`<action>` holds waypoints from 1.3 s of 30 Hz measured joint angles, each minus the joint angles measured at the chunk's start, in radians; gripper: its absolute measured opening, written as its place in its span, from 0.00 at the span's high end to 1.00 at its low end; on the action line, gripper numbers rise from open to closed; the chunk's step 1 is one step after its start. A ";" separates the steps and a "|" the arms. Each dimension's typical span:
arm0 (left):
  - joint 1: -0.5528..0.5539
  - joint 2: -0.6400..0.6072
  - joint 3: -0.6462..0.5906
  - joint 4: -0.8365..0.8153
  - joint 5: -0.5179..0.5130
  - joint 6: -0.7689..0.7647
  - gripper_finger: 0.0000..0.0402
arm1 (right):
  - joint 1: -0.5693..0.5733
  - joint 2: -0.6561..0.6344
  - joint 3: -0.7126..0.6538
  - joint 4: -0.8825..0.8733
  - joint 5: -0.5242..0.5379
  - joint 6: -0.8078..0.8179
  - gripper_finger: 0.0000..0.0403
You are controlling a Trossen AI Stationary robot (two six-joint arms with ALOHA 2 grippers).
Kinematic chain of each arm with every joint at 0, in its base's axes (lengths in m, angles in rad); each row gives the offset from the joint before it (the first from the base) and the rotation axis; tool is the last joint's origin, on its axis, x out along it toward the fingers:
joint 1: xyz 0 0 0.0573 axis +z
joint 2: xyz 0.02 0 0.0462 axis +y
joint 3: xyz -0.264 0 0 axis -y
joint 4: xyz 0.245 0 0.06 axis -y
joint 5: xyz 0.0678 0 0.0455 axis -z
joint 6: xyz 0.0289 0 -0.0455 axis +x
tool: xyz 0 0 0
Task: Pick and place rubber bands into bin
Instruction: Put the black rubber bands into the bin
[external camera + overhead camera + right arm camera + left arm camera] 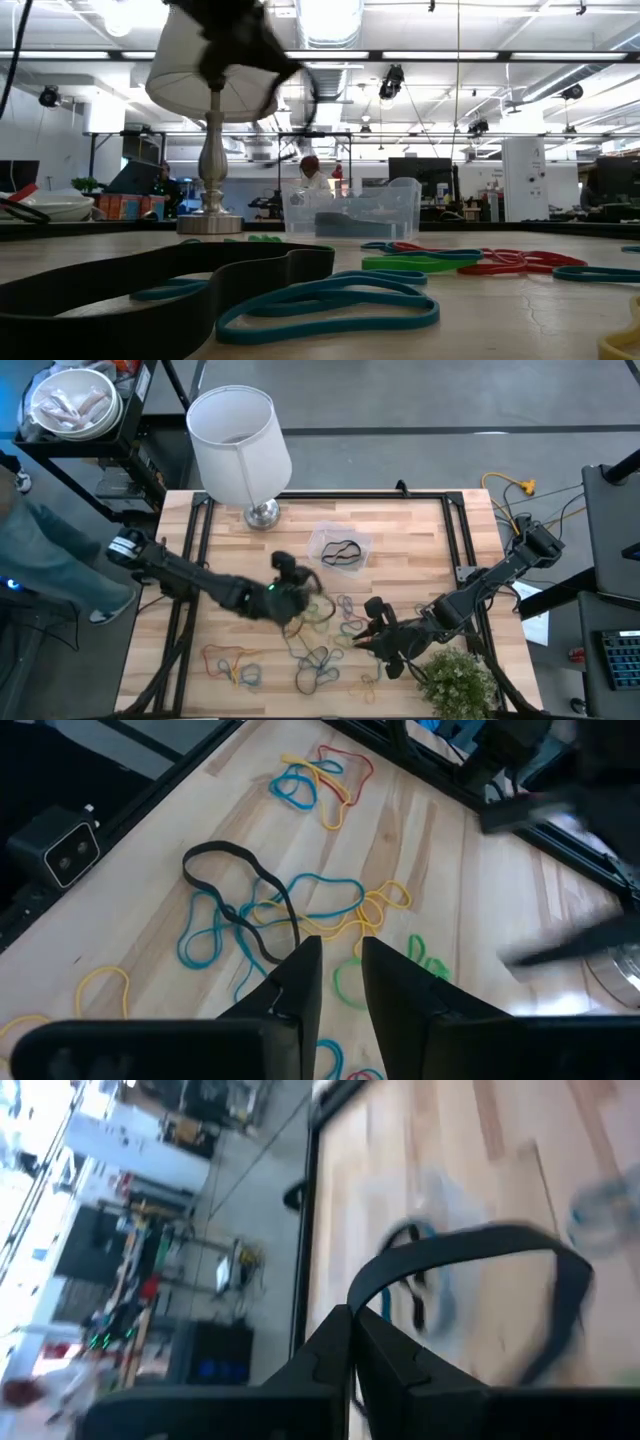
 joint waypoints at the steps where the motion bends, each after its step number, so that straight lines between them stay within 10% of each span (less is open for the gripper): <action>1: 0.026 0.000 0.000 0.059 0.035 0.044 1.00 | 0.000 0.000 0.000 0.000 0.000 0.000 0.82; 13: 0.314 0.026 -0.003 0.365 0.408 0.225 1.00 | 0.000 0.000 -0.003 -0.022 -0.001 0.004 0.84; 33: 0.460 0.293 0.081 0.318 0.490 0.118 1.00 | 0.000 0.000 -0.004 -0.046 -0.003 0.030 0.84; 39: 0.477 0.319 0.137 0.198 0.547 0.068 0.86 | 0.000 0.000 -0.004 -0.045 -0.003 0.030 0.84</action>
